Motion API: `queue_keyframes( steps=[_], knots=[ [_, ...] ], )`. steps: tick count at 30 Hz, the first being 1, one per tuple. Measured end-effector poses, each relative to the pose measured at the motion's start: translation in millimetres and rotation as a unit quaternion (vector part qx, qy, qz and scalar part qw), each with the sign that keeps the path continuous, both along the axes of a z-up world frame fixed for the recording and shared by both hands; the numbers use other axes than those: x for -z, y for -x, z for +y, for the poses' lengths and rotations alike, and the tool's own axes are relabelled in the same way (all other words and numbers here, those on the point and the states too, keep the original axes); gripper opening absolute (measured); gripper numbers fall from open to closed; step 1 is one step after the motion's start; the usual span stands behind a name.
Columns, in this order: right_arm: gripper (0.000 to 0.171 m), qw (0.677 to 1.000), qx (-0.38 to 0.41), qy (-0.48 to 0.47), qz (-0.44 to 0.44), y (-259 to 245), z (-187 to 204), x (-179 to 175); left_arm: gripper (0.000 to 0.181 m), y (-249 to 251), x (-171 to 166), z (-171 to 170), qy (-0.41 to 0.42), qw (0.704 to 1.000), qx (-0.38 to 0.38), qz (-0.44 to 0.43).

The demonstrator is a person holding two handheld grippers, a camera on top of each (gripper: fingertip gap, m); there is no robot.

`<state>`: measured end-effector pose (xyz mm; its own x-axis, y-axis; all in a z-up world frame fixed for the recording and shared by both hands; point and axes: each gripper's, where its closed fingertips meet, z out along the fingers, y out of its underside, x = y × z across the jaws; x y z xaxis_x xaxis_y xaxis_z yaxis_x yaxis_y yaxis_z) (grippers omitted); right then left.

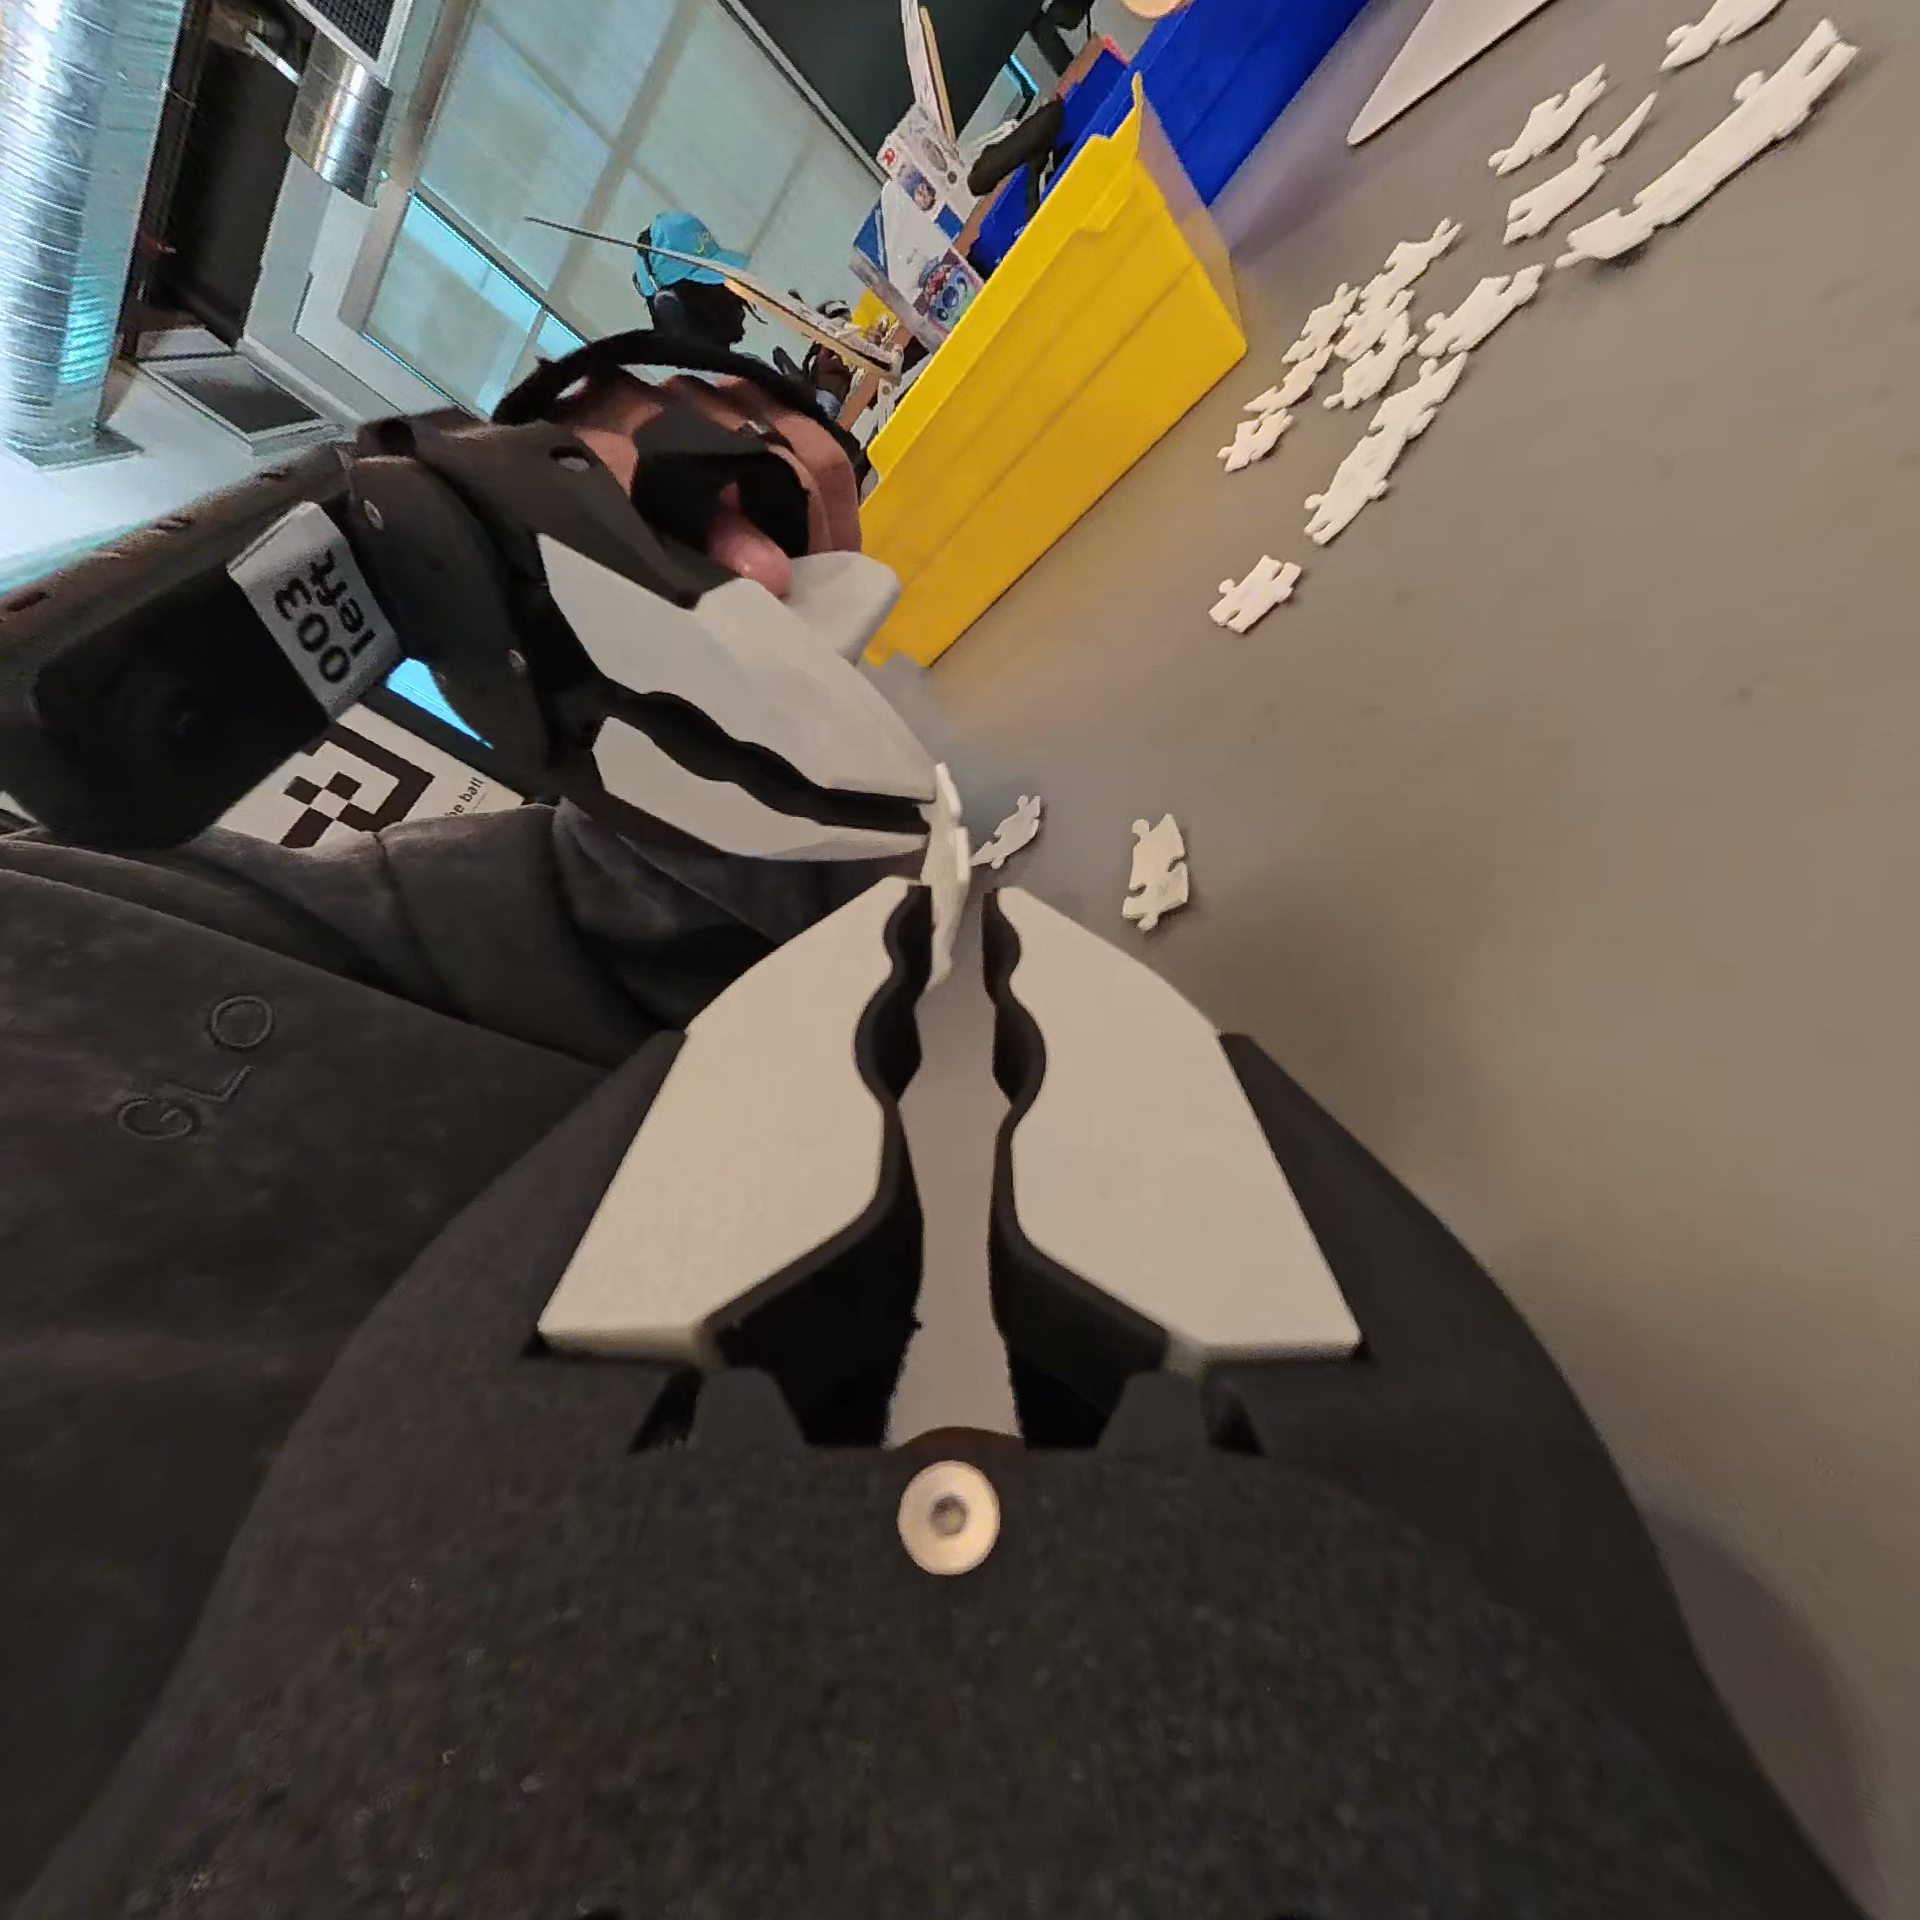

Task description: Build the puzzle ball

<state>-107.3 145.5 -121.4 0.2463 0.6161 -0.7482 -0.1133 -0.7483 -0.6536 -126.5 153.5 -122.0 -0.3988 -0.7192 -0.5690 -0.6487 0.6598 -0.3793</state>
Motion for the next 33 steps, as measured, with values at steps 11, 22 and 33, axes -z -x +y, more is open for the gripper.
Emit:
queue_keyframes(
  steps=[11,22,33],
  knots=[
    [0.002,0.999,-0.027,-0.006,-0.030,6.0,-7.3,6.5,0.005,1.5,1.3,-7.6,0.000,1.000,0.007,0.008],
    [0.002,0.972,0.140,-0.164,-0.090,-27.2,61.7,-61.0,0.020,3.0,-51.6,68.8,0.215,0.954,-0.147,-0.149],
    [0.002,0.923,0.210,-0.301,-0.113,-81.8,261.8,-104.2,0.031,-36.8,-57.3,272.7,0.240,0.925,-0.262,-0.136]
  ],
)
